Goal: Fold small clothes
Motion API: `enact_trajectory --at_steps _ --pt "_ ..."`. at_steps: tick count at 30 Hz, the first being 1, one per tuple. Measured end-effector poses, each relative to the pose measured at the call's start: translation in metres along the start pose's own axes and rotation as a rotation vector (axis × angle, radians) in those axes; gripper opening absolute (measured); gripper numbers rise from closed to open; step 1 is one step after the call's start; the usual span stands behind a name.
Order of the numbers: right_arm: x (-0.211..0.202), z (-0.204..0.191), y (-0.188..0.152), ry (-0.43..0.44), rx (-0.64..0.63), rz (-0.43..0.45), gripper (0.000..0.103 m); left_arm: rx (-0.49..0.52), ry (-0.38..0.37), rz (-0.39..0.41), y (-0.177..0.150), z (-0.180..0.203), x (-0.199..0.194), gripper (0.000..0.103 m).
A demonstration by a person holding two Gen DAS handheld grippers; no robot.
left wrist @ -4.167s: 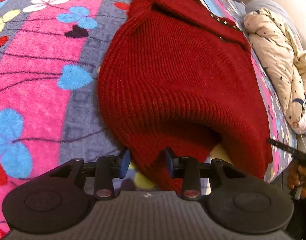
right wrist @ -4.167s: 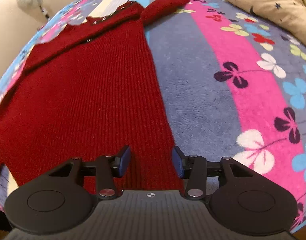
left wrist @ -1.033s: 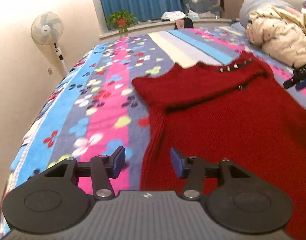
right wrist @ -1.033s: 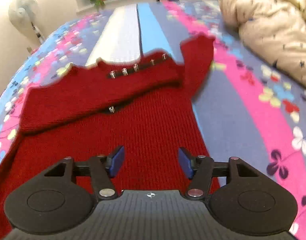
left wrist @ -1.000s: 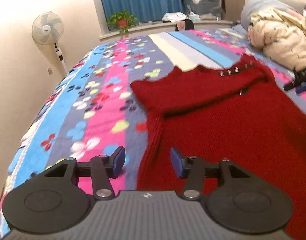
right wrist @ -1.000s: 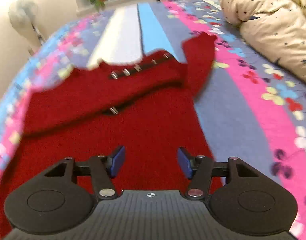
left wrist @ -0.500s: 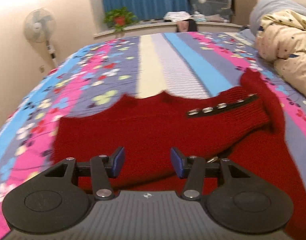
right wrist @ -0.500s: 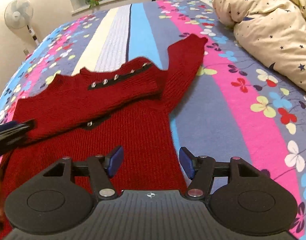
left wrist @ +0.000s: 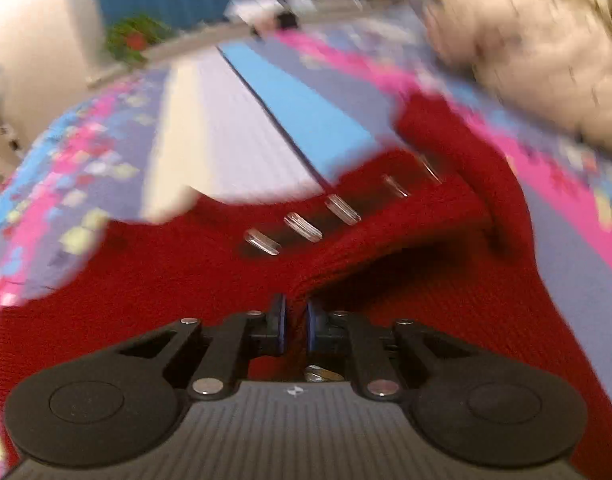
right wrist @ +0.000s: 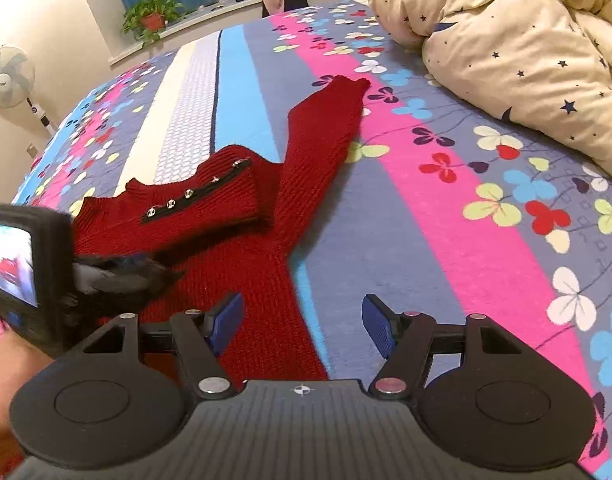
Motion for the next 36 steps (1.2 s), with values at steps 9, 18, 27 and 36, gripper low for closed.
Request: enact_trajectory --at_steps 9,18,27,36 --pt "-0.005 -0.013 0.004 0.026 -0.008 0.018 0.068 -0.457 0.743 -0.137 -0.08 -0.35 -0.04 0.017" --pt "0.005 -0.016 0.001 -0.008 -0.015 0.008 0.068 -0.52 0.641 -0.092 -0.138 -0.327 -0.056 0.034" --pt "0.009 0.017 0.006 0.022 0.126 0.071 0.038 -0.268 0.265 0.077 -0.129 -0.129 -0.017 0.035" --pt "0.046 0.074 0.041 0.136 0.29 0.215 0.02 -0.218 0.355 0.026 -0.16 -0.09 -0.033 0.06"
Point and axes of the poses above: each gripper's, at about its wrist camera, not at the fingertips, and x roughly the way its jaws point, z to its right, y to its top, the point moved 3 cm from there along x, roughly the way its jaws point, and after that the axes turned 9 degrees about y, right-handed, at the moved point
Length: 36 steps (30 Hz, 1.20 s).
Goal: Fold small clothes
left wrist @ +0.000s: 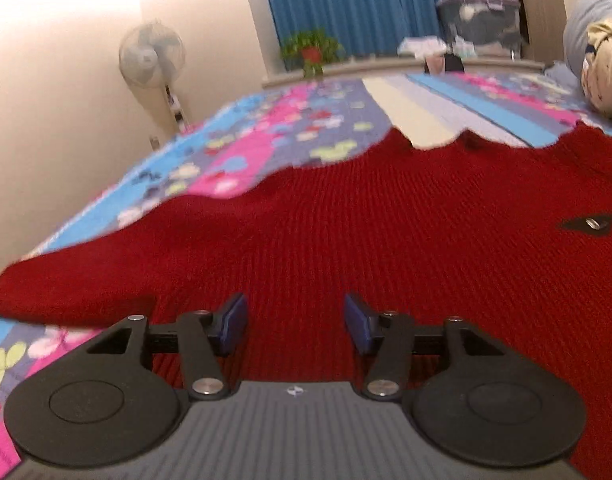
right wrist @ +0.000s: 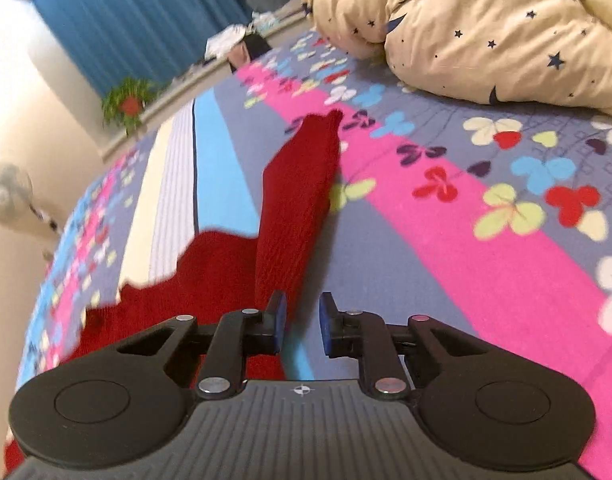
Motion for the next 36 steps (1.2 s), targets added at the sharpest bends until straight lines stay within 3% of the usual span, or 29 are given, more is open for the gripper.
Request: enact_trajectory --at_steps 3,5,8,11,14,19,22,24,25,27,30,34,36 --pt "0.025 0.022 0.016 0.026 0.055 0.034 0.023 0.015 -0.077 -0.046 -0.016 -0.025 -0.024 0.06" --pt "0.041 0.037 0.027 0.039 0.092 0.057 0.028 0.091 -0.128 -0.069 -0.031 -0.043 -0.055 0.06" --pt "0.068 0.058 0.04 0.057 0.162 0.08 0.041 0.151 -0.232 -0.192 -0.049 -0.083 -0.085 0.061" --pt "0.092 0.071 0.051 0.105 0.219 0.095 0.049 0.158 -0.326 -0.247 -0.069 -0.102 -0.106 0.07" --pt "0.12 0.075 0.062 0.11 0.233 0.103 0.053 0.094 -0.337 -0.219 -0.09 -0.114 -0.109 0.073" --pt "0.168 0.073 0.076 0.112 0.19 0.053 0.054 0.174 -0.32 -0.219 -0.083 -0.102 -0.105 0.073" --pt "0.181 0.073 0.088 0.103 0.202 0.073 0.051 0.172 -0.33 -0.218 -0.083 -0.104 -0.104 0.073" --pt "0.187 0.071 0.093 0.081 0.194 0.075 0.035 0.177 -0.331 -0.221 -0.082 -0.104 -0.104 0.074" --pt "0.19 0.07 0.094 0.084 0.192 0.061 0.019 0.179 -0.331 -0.222 -0.082 -0.105 -0.103 0.074" --pt "0.184 0.068 0.096 0.093 0.17 0.077 0.015 0.183 -0.332 -0.226 -0.081 -0.106 -0.102 0.074" --pt "0.142 0.075 0.098 0.077 0.214 0.213 0.014 0.185 -0.335 -0.238 -0.077 -0.104 -0.097 0.074" --pt "0.055 0.082 0.072 -0.121 0.15 0.412 0.013 0.191 -0.331 -0.245 -0.074 -0.102 -0.095 0.074" --pt "0.024 0.095 0.051 -0.183 0.16 0.425 0.014 0.194 -0.33 -0.244 -0.074 -0.101 -0.095 0.074"
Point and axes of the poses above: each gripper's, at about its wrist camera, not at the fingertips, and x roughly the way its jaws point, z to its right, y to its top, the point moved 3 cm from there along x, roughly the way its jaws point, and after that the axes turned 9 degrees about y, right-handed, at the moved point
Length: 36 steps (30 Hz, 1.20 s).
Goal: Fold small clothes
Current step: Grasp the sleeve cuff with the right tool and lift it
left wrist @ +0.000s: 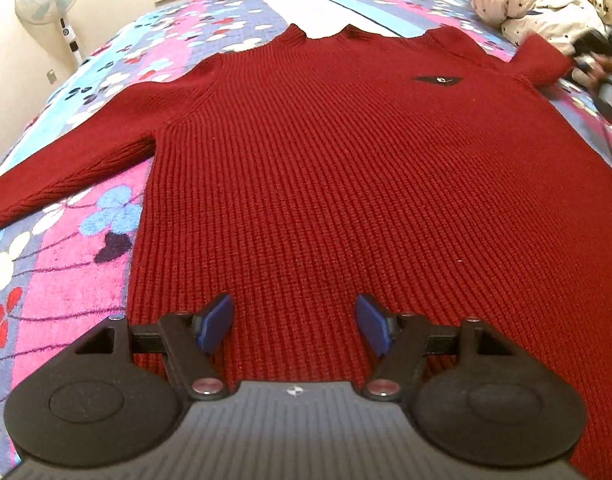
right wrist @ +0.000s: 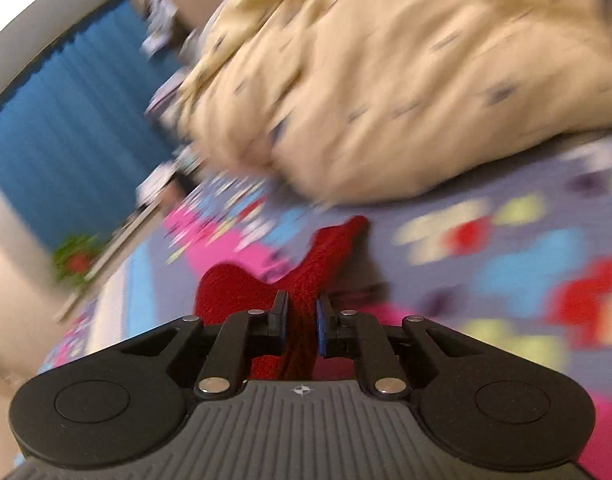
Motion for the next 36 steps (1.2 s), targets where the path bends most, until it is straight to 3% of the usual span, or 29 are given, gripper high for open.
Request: enact_trajectory --at_steps 2,4,11,17,19,22,26,29,32,36 --pt "-0.013 0.028 -0.008 -0.066 0.06 -0.039 0.022 -0.002 0.0 -0.001 0.0 0.0 0.0 0.074" --pt "-0.011 0.057 -0.014 -0.079 0.161 -0.087 0.029 -0.004 0.001 0.0 0.0 0.0 0.0 0.074" --pt "0.014 0.107 0.011 0.026 0.346 -0.04 0.033 0.003 0.012 0.013 -0.002 0.002 0.002 0.075" --pt "0.045 0.104 0.025 0.023 0.324 -0.065 0.032 0.008 0.015 0.02 -0.002 0.001 0.002 0.076" --pt "0.044 0.103 0.035 -0.062 0.319 -0.051 0.018 0.005 0.015 0.016 -0.001 0.001 0.002 0.076" --pt "0.025 0.095 0.047 -0.216 0.292 0.018 0.015 0.0 0.013 0.006 0.001 0.0 0.003 0.076" --pt "0.003 0.049 0.062 -0.298 0.133 0.09 0.014 -0.025 0.004 -0.016 0.003 -0.005 0.003 0.076" --pt "-0.013 -0.015 0.068 -0.331 -0.071 0.165 0.014 -0.046 -0.002 -0.039 0.006 -0.007 0.002 0.076" --pt "-0.036 -0.116 0.047 -0.19 -0.356 0.238 0.014 -0.071 -0.007 -0.062 0.01 -0.01 0.001 0.075" --pt "-0.091 -0.254 -0.045 0.157 -0.723 0.27 0.014 -0.1 0.026 -0.052 0.017 -0.019 -0.003 0.074"
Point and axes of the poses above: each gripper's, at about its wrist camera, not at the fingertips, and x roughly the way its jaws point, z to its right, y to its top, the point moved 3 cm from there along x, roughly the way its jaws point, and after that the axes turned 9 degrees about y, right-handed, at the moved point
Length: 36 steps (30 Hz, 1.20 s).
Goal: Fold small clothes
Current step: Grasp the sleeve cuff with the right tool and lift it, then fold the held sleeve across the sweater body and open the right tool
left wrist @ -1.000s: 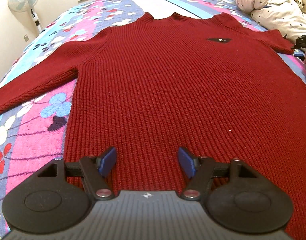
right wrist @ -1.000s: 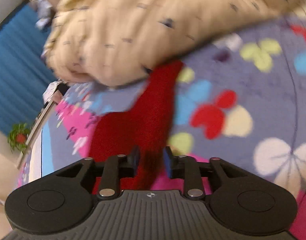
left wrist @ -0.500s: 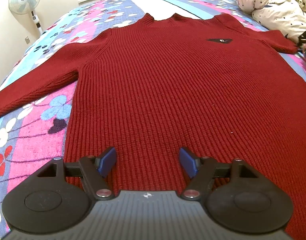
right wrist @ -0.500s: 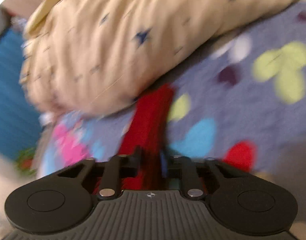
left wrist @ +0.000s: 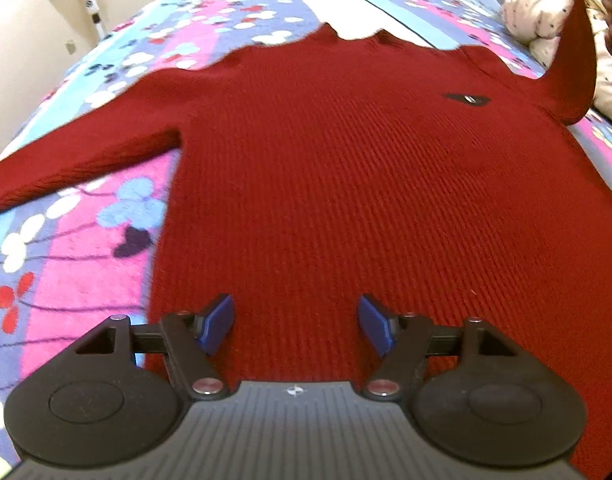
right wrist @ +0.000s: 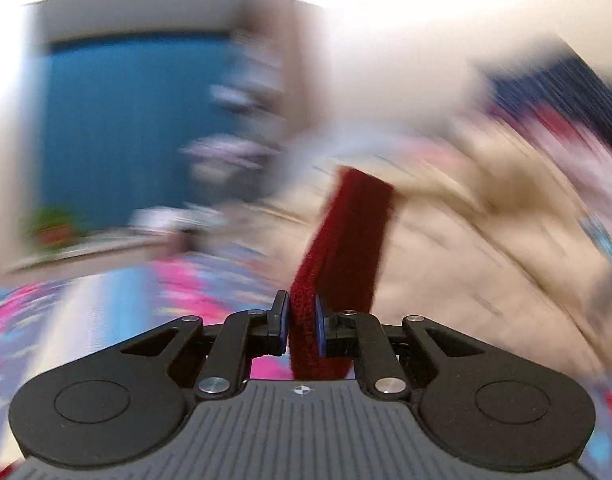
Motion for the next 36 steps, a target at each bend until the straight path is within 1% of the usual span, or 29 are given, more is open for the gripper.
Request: enact_trajectory --at_steps 2,3,4,5,6,7,8,9,10,11,12,14,16,17,19,21,22,23,24,25,26,27,29,30,33,36 --pt "-0.024 -0.073 -0.004 0.185 -0.077 0.009 0.014 -0.033 0.003 0.0 0.005 -0.008 -0.002 0.074" --pt "-0.035 -0.11 -0.011 0.281 -0.095 -0.016 0.015 -0.057 -0.004 -0.003 0.007 -0.012 -0.003 0.074" --pt "-0.043 -0.142 -0.022 0.376 -0.097 -0.072 0.017 -0.073 -0.011 -0.004 0.009 -0.016 -0.005 0.074" --pt "-0.048 -0.174 -0.039 0.474 -0.088 -0.172 0.027 -0.088 -0.018 -0.003 0.011 -0.019 -0.006 0.074" --pt "-0.049 -0.203 -0.063 0.572 -0.085 -0.316 0.035 -0.095 -0.021 -0.003 0.013 -0.021 -0.008 0.074" --pt "-0.05 -0.224 -0.086 0.631 -0.092 -0.44 0.047 -0.1 -0.024 -0.001 0.015 -0.022 -0.01 0.074" --pt "-0.052 -0.24 -0.111 0.676 -0.106 -0.584 0.047 -0.104 -0.029 0.001 0.017 -0.023 -0.011 0.074" --pt "-0.056 -0.248 -0.131 0.698 -0.105 -0.696 0.047 -0.11 -0.036 0.0 0.019 -0.025 -0.013 0.074" --pt "-0.062 -0.248 -0.141 0.698 -0.088 -0.745 0.046 -0.119 -0.041 0.0 0.021 -0.026 -0.014 0.074" --pt "-0.073 -0.245 -0.144 0.689 -0.056 -0.76 0.046 -0.131 -0.048 0.002 0.023 -0.028 -0.017 0.074" --pt "-0.082 -0.233 -0.141 0.685 -0.014 -0.764 0.046 -0.141 -0.053 0.004 0.024 -0.031 -0.019 0.074" --pt "-0.099 -0.207 -0.129 0.69 0.027 -0.763 0.047 -0.157 -0.069 0.013 0.027 -0.034 -0.023 0.074" --pt "-0.115 -0.171 -0.112 0.664 0.006 -0.748 0.048 -0.162 -0.081 0.025 0.029 -0.035 -0.027 0.074" --pt "-0.125 -0.153 -0.104 0.631 -0.018 -0.742 0.049 -0.165 -0.086 0.029 0.03 -0.034 -0.027 0.074" --pt "-0.131 -0.119 -0.096 0.55 -0.032 -0.742 0.049 -0.181 -0.101 0.036 0.03 -0.034 -0.029 0.07" --pt "-0.136 -0.08 -0.097 0.462 0.02 -0.753 0.052 -0.192 -0.117 0.052 0.03 -0.032 -0.029 0.064" --pt "-0.138 -0.066 -0.104 0.424 0.037 -0.768 0.053 -0.194 -0.12 0.065 0.03 -0.032 -0.03 0.061" --pt "-0.139 -0.051 -0.112 0.373 0.052 -0.777 0.053 -0.194 -0.121 0.084 0.03 -0.03 -0.031 0.052" --pt "-0.142 -0.038 -0.122 0.333 0.07 -0.77 0.053 -0.188 -0.117 0.106 0.03 -0.028 -0.033 0.047" --pt "-0.141 -0.032 -0.132 0.305 0.082 -0.78 0.053 -0.178 -0.111 0.132 0.03 -0.027 -0.035 0.046" --pt "-0.138 -0.027 -0.141 0.254 0.079 -0.84 0.052 -0.168 -0.105 0.161 0.031 -0.025 -0.039 0.041" --pt "-0.134 -0.022 -0.14 0.2 0.081 -0.867 0.05 -0.155 -0.107 0.189 0.032 -0.023 -0.042 0.038" --pt "-0.132 -0.017 -0.126 0.228 0.124 -0.757 0.048 -0.138 -0.114 0.23 0.037 -0.021 -0.043 0.036" --pt "-0.129 -0.017 -0.122 0.245 0.116 -0.742 0.048 -0.134 -0.115 0.246 0.043 -0.019 -0.042 0.036" --pt "-0.121 -0.017 -0.121 0.242 0.071 -0.75 0.048 -0.133 -0.103 0.282 0.07 -0.017 -0.029 0.036" --pt "-0.112 -0.013 -0.12 0.24 0.114 -0.77 0.048 -0.145 -0.09 0.309 0.106 -0.013 -0.006 0.036"
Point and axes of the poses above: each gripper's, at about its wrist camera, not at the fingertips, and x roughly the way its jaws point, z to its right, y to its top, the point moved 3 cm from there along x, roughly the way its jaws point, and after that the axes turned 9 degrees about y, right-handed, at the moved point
